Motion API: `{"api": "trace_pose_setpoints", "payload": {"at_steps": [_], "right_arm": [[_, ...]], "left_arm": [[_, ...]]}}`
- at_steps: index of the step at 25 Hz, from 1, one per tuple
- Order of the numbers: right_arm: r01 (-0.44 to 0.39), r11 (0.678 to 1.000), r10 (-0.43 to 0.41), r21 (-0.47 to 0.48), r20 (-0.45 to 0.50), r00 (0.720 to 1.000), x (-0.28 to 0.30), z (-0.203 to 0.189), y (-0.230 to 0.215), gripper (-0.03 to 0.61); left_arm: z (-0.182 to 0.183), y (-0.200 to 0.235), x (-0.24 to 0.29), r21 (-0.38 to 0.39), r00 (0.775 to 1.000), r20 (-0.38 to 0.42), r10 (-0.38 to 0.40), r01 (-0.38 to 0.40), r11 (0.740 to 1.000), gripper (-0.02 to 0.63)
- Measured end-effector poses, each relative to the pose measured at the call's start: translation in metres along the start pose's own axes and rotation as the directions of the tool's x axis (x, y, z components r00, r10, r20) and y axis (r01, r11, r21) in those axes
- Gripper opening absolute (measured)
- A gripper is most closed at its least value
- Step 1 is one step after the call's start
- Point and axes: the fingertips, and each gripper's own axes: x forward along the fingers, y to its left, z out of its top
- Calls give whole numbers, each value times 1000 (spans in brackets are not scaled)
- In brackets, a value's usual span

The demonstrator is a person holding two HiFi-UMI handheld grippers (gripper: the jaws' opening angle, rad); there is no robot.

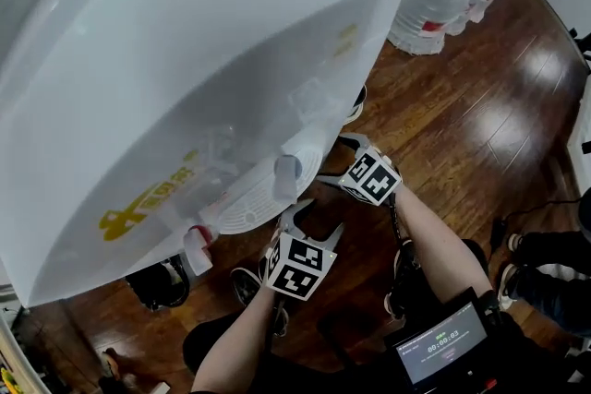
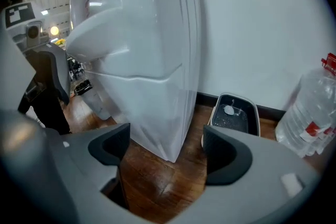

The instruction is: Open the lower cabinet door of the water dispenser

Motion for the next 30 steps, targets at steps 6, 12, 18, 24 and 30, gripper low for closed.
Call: {"api": "trace_pose_setpoints", "payload": {"at_steps": [6, 12, 18, 24, 30], "right_arm": [[-87, 993, 84, -82, -37, 996, 25, -1, 18, 502], [-113, 991, 112, -75, -19, 994, 37, 7, 27, 497], [-60, 998, 61, 26, -4, 998, 38, 10, 30, 460], [-20, 997, 21, 81, -13, 1000, 28, -8, 33, 460], [-9, 995, 14, 100, -55, 998, 12, -31, 48, 460]], "left_arm": [[-4, -7, 7, -62, 995, -45, -86, 83, 995, 333], [-3, -13, 5, -44, 989, -74, -124, 121, 992, 347], [-13, -21, -5, -38, 987, -89, -131, 128, 991, 347], [-20, -29, -9, -68, 988, -75, -137, 132, 989, 347], [-28, -45, -23, -50, 991, -62, -120, 117, 992, 347]]}}
